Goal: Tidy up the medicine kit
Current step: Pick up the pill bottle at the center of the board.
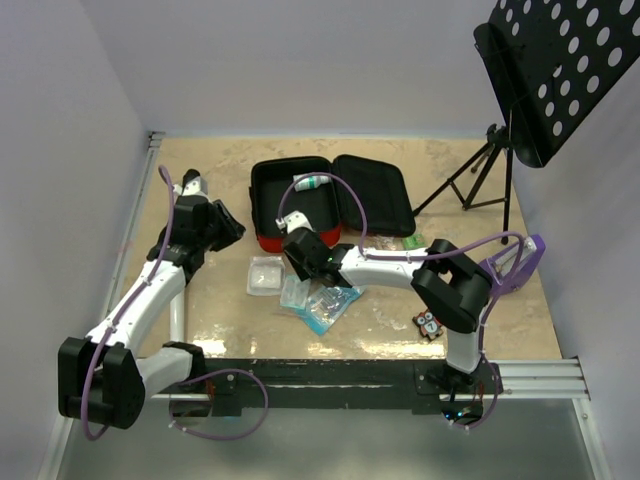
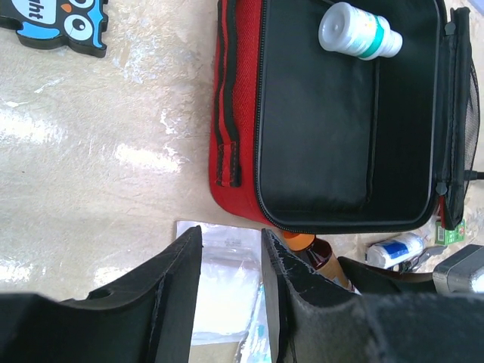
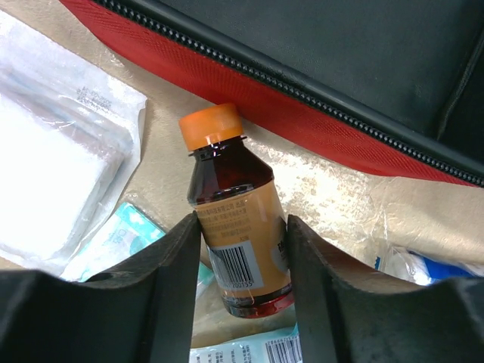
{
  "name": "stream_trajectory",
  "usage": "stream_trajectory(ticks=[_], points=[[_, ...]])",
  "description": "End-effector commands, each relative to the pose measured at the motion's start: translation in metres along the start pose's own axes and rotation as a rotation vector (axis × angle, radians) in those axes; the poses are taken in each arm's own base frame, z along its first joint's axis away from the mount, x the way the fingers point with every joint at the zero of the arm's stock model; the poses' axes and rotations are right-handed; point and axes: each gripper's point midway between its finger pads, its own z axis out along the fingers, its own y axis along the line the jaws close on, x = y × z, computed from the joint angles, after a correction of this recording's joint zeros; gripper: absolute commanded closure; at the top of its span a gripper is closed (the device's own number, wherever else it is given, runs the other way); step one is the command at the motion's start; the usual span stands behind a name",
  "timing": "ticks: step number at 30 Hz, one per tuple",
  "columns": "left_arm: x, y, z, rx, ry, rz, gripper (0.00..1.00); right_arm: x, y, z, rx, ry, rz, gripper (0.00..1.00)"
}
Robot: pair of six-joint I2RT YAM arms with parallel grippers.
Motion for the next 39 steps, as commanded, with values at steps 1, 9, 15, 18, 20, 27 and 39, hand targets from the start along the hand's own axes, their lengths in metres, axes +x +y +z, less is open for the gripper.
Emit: stream_trajectory(ticks=[1, 9, 15, 18, 20, 27, 39], points=[[-0.010, -0.011, -0.007, 0.049, -0.030, 0.026, 0.59, -0.016, -0.003, -0.009, -0.002, -0.025, 0.025, 0.56], [-0.012, -0.016, -0.010, 0.066, -0.032, 0.022, 0.59, -0.003, 0.004, -0.009, -0.043, 0.010, 0.023, 0.51], [-0.013, -0.020, -0.010, 0.079, -0.026, 0.018, 0.59, 0.011, 0.000, -0.009, -0.039, 0.048, -0.006, 0.48], [-0.012, -0.019, -0.010, 0.078, -0.027, 0.017, 0.59, 0.012, -0.001, -0.014, -0.046, 0.042, 0.002, 0.56], [-0.010, -0.018, -0.010, 0.078, -0.022, 0.014, 0.59, 0.014, -0.002, -0.014, -0.045, 0.051, -0.009, 0.62], [-0.013, -0.020, -0.014, 0.080, -0.033, 0.012, 0.59, -0.013, 0.000, -0.039, -0.089, 0.000, 0.027, 0.94], [-0.023, -0.024, -0.020, 0.076, -0.062, -0.003, 0.59, -0.139, -0.010, -0.131, -0.291, -0.259, 0.323, 1.00]])
